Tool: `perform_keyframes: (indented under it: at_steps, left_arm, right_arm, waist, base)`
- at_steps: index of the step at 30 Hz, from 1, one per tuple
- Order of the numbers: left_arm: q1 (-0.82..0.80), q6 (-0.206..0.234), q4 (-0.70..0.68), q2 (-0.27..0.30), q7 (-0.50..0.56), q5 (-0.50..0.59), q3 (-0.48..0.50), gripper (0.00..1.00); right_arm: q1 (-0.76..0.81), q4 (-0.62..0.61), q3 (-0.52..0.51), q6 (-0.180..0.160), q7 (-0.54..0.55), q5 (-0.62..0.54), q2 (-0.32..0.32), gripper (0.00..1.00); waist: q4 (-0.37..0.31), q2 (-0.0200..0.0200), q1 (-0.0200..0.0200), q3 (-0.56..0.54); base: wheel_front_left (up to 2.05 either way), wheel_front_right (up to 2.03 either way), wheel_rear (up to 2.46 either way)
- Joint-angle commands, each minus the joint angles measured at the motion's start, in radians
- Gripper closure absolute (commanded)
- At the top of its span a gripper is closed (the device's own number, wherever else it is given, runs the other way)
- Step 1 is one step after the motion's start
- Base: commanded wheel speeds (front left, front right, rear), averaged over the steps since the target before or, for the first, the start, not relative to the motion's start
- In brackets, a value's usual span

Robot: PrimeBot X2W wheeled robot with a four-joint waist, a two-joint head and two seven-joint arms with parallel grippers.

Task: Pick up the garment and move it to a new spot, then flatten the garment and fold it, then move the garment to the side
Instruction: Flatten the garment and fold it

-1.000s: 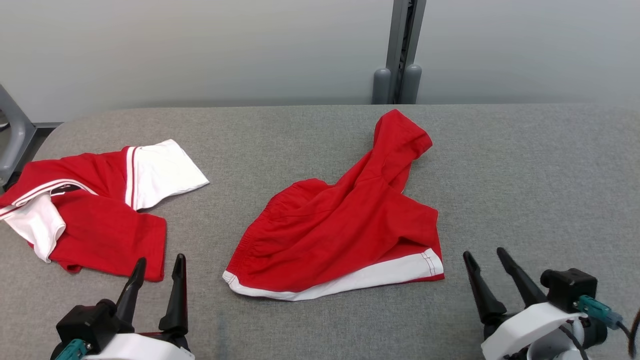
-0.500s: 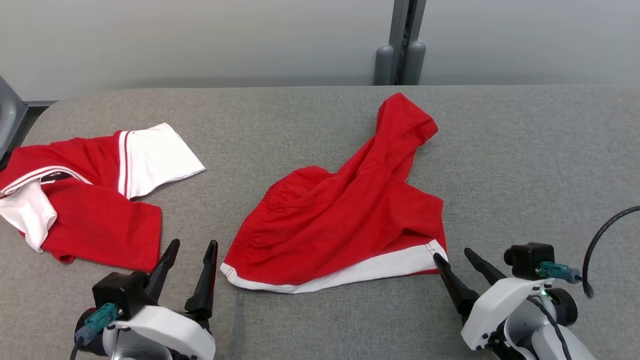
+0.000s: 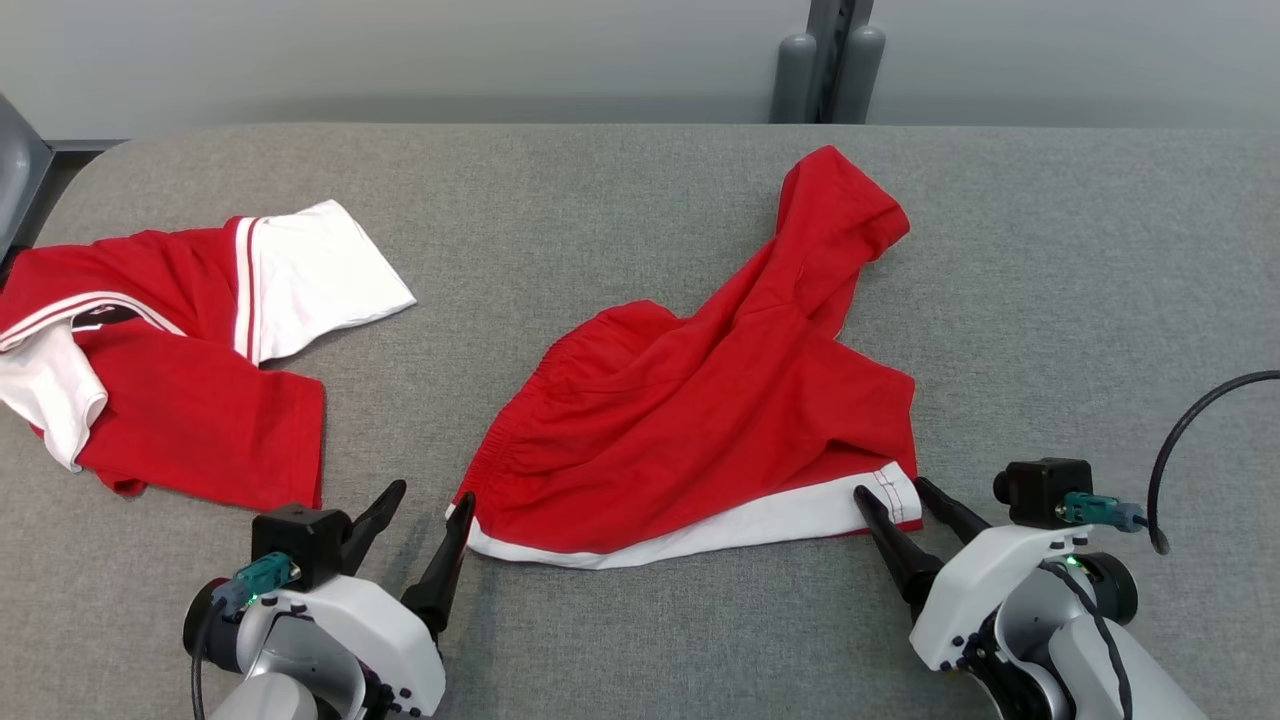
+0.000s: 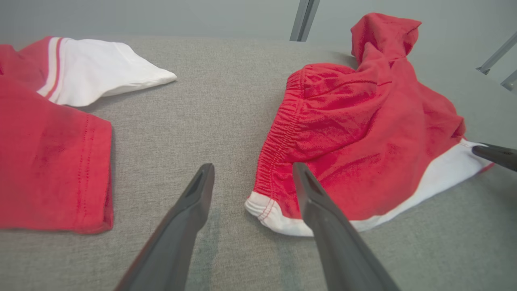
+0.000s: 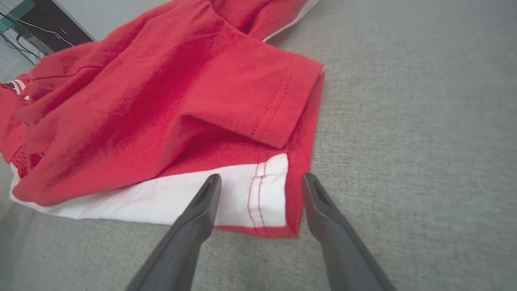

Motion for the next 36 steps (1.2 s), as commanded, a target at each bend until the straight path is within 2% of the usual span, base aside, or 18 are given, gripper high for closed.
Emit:
perform_keyframes:
  at_steps: [1, 13, 15, 17, 18, 19, 20, 27, 36]
  left_arm:
    - [-0.023, -0.010, 0.010, 0.004, 0.002, 0.006, -0.005, 0.00]
    - [-0.103, -0.081, 0.150, -0.010, 0.052, -0.005, -0.055, 0.00]
    - [-0.106, -0.091, 0.167, -0.014, 0.059, -0.014, -0.058, 0.00]
    - [-0.113, -0.098, 0.180, -0.017, 0.060, -0.020, -0.058, 0.59]
    - [-0.116, -0.100, 0.185, -0.017, 0.059, -0.022, -0.058, 0.74]
    - [-0.118, -0.104, 0.190, -0.018, 0.057, -0.024, -0.059, 1.00]
    - [-0.119, -0.105, 0.194, -0.019, 0.054, -0.025, -0.059, 1.00]
    - [-0.117, -0.120, 0.195, -0.014, 0.024, -0.032, -0.054, 1.00]
    - [-0.065, -0.113, 0.116, 0.013, -0.026, -0.070, -0.012, 1.00]
  right_arm:
    - [-0.014, 0.006, 0.008, 0.000, -0.005, 0.007, -0.008, 0.00]
    - [-0.044, 0.036, 0.069, 0.000, -0.015, 0.043, -0.019, 0.02]
    - [-0.048, 0.038, 0.078, 0.000, -0.021, 0.049, -0.020, 0.29]
    - [-0.052, 0.042, 0.086, 0.000, -0.027, 0.058, -0.020, 0.55]
    - [-0.052, 0.044, 0.090, 0.000, -0.030, 0.061, -0.022, 0.69]
    - [-0.053, 0.047, 0.094, 0.000, -0.032, 0.067, -0.024, 0.83]
    - [-0.054, 0.048, 0.101, 0.000, -0.033, 0.070, -0.025, 1.00]
    - [-0.070, 0.047, 0.126, 0.000, -0.073, 0.091, -0.035, 1.00]
    - [-0.040, -0.004, 0.096, 0.000, -0.203, 0.175, -0.054, 1.00]
  waist:
    - [0.001, -0.0001, 0.0000, 0.008]
    - [-0.001, -0.0001, 0.0000, 0.030]
    - [-0.003, -0.0001, 0.0000, 0.030]
    - [-0.004, -0.0001, 0.0000, 0.031]
    - [-0.004, -0.0001, 0.0000, 0.030]
    - [-0.004, -0.0001, 0.0000, 0.029]
    - [-0.003, -0.0001, 0.0000, 0.028]
    - [0.000, -0.0001, 0.0000, 0.012]
    - [-0.006, -0.0001, 0.0000, -0.050]
  base:
    - [0.00, 0.00, 0.00]
    - [0.00, 0.00, 0.00]
    - [0.00, 0.00, 0.00]
    - [0.00, 0.00, 0.00]
    - [0.00, 0.00, 0.00]
    - [0.00, 0.00, 0.00]
    - [0.00, 0.00, 0.00]
    - [0.00, 0.00, 0.00]
    - [0.00, 0.00, 0.00]
